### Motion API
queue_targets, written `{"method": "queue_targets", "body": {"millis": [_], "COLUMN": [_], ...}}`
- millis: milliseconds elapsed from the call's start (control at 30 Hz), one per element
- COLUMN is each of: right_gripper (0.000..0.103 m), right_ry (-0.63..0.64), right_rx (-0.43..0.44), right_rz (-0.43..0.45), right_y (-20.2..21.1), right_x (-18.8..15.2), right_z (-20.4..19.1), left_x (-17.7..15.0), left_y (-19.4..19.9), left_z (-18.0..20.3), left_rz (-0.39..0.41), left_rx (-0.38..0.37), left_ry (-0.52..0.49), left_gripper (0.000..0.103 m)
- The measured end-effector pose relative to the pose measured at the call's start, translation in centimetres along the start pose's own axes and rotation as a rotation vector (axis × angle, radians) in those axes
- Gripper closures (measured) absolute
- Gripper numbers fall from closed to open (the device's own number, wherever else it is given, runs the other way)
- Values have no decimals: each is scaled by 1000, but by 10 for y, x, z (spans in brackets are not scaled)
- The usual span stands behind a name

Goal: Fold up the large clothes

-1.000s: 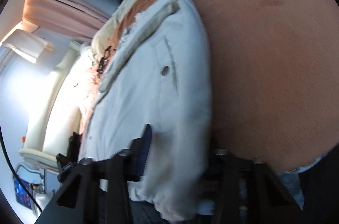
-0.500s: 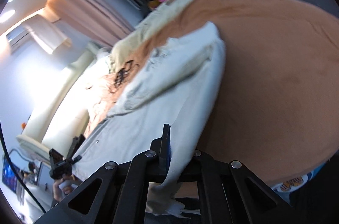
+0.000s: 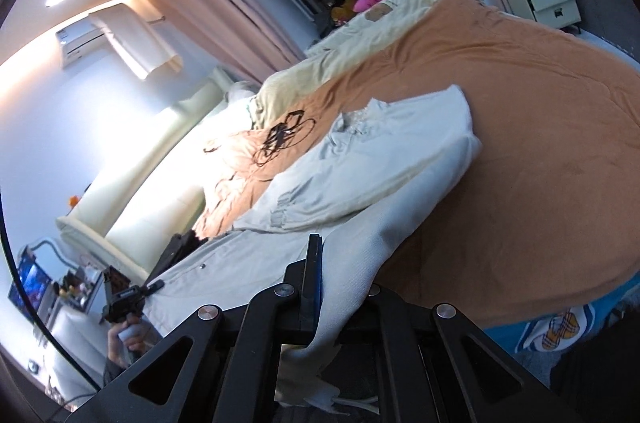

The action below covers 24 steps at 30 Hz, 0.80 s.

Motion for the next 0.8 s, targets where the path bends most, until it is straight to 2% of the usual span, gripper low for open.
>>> {"method": "queue_targets", "body": {"millis": [400, 533, 800], "right_gripper": [98, 98, 98], "right_ry": [87, 102, 99], "right_rx": [89, 114, 104], "right_rz": [57, 71, 46], "right_y": [46, 58, 54], "right_x": [-33, -45, -64], "right_z": [-40, -46, -41], "left_x": [-35, -59, -72], "left_y": [74, 97, 93], "left_z": [16, 14, -3], "left_rz": [86, 102, 83], "left_rx": [-35, -31, -12], "left_ry": [-22, -33, -9], "left_gripper": [97, 97, 97]}}
Point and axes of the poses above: each gripper's, at about its wrist camera, not at the fingertips, and y roughly against the way its jaws point, z to its right, x to its top, the point moved 1 cm from there along -y, roughly the way its jaws point, and after that the axes turned 5 degrees about -y, right-handed, at the moved point
